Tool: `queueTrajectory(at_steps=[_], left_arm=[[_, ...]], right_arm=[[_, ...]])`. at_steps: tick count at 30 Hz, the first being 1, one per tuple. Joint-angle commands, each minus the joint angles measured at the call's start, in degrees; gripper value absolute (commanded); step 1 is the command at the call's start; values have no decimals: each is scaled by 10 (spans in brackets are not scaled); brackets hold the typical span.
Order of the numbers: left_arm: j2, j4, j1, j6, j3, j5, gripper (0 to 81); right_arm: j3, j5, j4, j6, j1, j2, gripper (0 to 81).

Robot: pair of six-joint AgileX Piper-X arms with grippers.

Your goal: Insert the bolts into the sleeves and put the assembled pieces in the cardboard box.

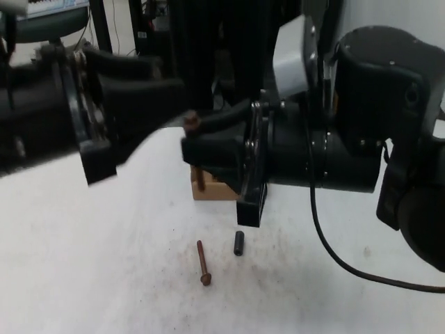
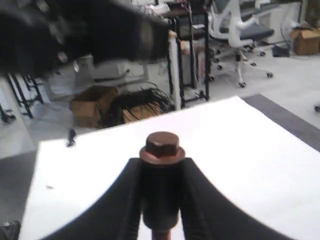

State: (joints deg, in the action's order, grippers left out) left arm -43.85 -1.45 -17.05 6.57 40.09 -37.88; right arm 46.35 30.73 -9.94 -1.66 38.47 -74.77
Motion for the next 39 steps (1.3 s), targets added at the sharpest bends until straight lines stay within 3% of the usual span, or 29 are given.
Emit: queueTrajectory(at_steps=[1, 3, 6, 7, 11, 17, 26, 37, 39], left_arm=[[-5, -5, -3, -2, 8, -12, 473], [9, -12, 3, -4, 8, 16, 365], [28, 7, 5, -30, 8, 65, 25], [34, 23, 5, -41, 7, 87, 6], [49, 103, 5, -45, -5, 124, 3], [74, 211, 4, -45, -47, 136, 3], [126, 214, 4, -31, -81, 134, 3], [138, 214, 4, -31, -81, 134, 3], [138, 214, 4, -31, -81, 134, 3]], right_arm=[[7, -38, 36, -37, -15, 5, 8], [8, -61, 42, -46, -38, -3, 8], [28, -91, 42, -34, -73, -40, 8], [42, -110, 42, -24, -83, -59, 8], [127, -142, 67, -4, -107, -157, 8], [352, -194, 227, -23, -111, -345, 8], [640, -263, 414, -44, -113, -555, 8], [674, -261, 483, -77, -111, -583, 3], [674, -261, 500, -91, -111, -583, 75]])
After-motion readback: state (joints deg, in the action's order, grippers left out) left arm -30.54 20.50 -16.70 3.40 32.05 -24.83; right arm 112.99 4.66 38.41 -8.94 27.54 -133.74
